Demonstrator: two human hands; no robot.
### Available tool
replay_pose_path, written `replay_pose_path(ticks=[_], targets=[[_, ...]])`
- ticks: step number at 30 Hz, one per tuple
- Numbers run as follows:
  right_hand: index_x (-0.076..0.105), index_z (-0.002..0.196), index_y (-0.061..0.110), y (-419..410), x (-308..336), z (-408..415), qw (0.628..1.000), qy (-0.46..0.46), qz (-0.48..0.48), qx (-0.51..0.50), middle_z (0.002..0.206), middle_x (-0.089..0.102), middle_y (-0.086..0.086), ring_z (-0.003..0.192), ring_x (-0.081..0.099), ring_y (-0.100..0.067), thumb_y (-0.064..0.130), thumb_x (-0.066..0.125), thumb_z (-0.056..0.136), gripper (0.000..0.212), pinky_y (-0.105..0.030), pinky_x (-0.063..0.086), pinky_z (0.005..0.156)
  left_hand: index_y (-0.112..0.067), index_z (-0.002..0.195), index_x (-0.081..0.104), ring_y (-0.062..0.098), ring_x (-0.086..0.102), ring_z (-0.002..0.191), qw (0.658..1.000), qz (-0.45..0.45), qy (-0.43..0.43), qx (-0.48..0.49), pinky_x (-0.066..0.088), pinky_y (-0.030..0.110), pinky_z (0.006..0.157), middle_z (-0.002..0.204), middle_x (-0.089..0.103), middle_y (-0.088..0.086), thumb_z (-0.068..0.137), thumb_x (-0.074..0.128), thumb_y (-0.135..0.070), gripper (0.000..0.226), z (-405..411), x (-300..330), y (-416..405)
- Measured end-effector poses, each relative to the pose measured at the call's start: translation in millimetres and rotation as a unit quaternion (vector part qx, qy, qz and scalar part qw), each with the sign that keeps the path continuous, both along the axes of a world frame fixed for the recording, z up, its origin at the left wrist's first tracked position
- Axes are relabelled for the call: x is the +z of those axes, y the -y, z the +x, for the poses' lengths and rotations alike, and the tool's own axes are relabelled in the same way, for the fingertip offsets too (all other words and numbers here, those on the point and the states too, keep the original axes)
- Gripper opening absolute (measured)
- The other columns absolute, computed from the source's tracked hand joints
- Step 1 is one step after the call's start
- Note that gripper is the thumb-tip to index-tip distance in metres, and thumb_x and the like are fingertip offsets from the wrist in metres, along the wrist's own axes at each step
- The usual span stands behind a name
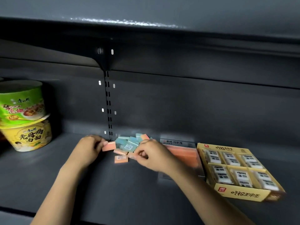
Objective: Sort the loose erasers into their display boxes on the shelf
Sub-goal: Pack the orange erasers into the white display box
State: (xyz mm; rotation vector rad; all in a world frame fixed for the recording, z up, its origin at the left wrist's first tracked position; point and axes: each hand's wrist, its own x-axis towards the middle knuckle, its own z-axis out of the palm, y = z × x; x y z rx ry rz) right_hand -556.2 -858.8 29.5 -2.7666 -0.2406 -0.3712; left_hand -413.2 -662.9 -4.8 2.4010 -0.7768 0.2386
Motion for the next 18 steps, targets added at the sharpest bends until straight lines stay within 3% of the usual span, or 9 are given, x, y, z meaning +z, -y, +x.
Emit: replay_pose_path(ticks=[3, 5, 7, 9, 11, 14, 18], targets=[[0.074, 0.081, 0.013, 29, 13, -11, 0.999, 0.027, 0.012, -0.025, 0.077, 0.066, 0.0, 0.07, 0.058, -0.015, 0.023, 0.062, 0.085, 0.016, -0.031, 0.047, 0.068, -0.012, 0.077, 0.069, 0.023, 0.061, 0.077, 0.999, -0.049, -0.006, -0.007, 0.039, 0.028, 0.064, 0.077, 0.068, 0.003, 0.088, 0.059, -0.017, 0.016, -10, 19, 10], [0.075, 0.082, 0.015, 50, 20, -19, 0.998, 0.035, 0.005, -0.053, 0.076, 0.065, 0.001, 0.068, 0.058, -0.014, 0.023, 0.064, 0.084, 0.014, -0.032, 0.048, 0.065, -0.02, 0.073, 0.069, 0.018, 0.062, 0.076, 0.997, -0.071, -0.028, -0.025, 0.043, 0.026, 0.068, 0.074, 0.069, -0.004, 0.088, 0.061, -0.02, 0.016, -18, 30, 24], [0.074, 0.08, 0.016, 70, 25, -30, 0.995, 0.045, 0.002, -0.092, 0.076, 0.063, 0.005, 0.066, 0.058, -0.012, 0.024, 0.064, 0.084, 0.014, -0.033, 0.049, 0.064, -0.029, 0.07, 0.067, 0.005, 0.059, 0.069, 0.994, -0.079, -0.053, -0.061, 0.043, 0.013, 0.067, 0.068, 0.067, -0.014, 0.087, 0.062, -0.022, 0.019, -29, 40, 44], [0.074, 0.079, 0.017, 87, 28, -42, 0.99, 0.052, -0.004, -0.131, 0.073, 0.06, 0.007, 0.063, 0.056, -0.01, 0.032, 0.063, 0.086, 0.02, -0.032, 0.047, 0.062, -0.031, 0.067, 0.068, 0.003, 0.057, 0.062, 0.988, -0.086, -0.071, -0.111, 0.039, 0.005, 0.059, 0.065, 0.068, -0.013, 0.086, 0.064, -0.022, 0.02, -41, 46, 68], [0.075, 0.083, 0.018, 99, 29, -54, 0.987, 0.031, -0.023, -0.155, 0.077, 0.063, 0.007, 0.066, 0.059, -0.011, 0.036, 0.06, 0.088, 0.024, -0.03, 0.047, 0.064, -0.025, 0.068, 0.071, 0.002, 0.056, 0.062, 0.98, -0.086, -0.085, -0.159, 0.041, 0.01, 0.06, 0.072, 0.069, -0.013, 0.085, 0.065, -0.024, 0.018, -53, 45, 93], [0.074, 0.083, 0.018, 111, 27, -68, 0.984, 0.002, -0.046, -0.174, 0.079, 0.064, 0.008, 0.07, 0.059, -0.01, 0.03, 0.059, 0.087, 0.019, -0.033, 0.052, 0.068, -0.009, 0.076, 0.071, 0.005, 0.054, 0.061, 0.97, -0.051, -0.108, -0.212, 0.046, 0.028, 0.065, 0.066, 0.067, 0.003, 0.085, 0.065, -0.027, 0.021, -63, 33, 128], [0.074, 0.086, 0.017, 119, 21, -79, 0.978, -0.027, -0.066, -0.196, 0.082, 0.063, 0.006, 0.072, 0.057, -0.009, 0.032, 0.057, 0.089, 0.023, -0.024, 0.048, 0.066, -0.014, 0.073, 0.071, -0.007, 0.051, 0.06, 0.958, -0.021, -0.137, -0.252, 0.046, 0.022, 0.067, 0.06, 0.064, -0.015, 0.084, 0.066, -0.026, 0.017, -71, 15, 161]])
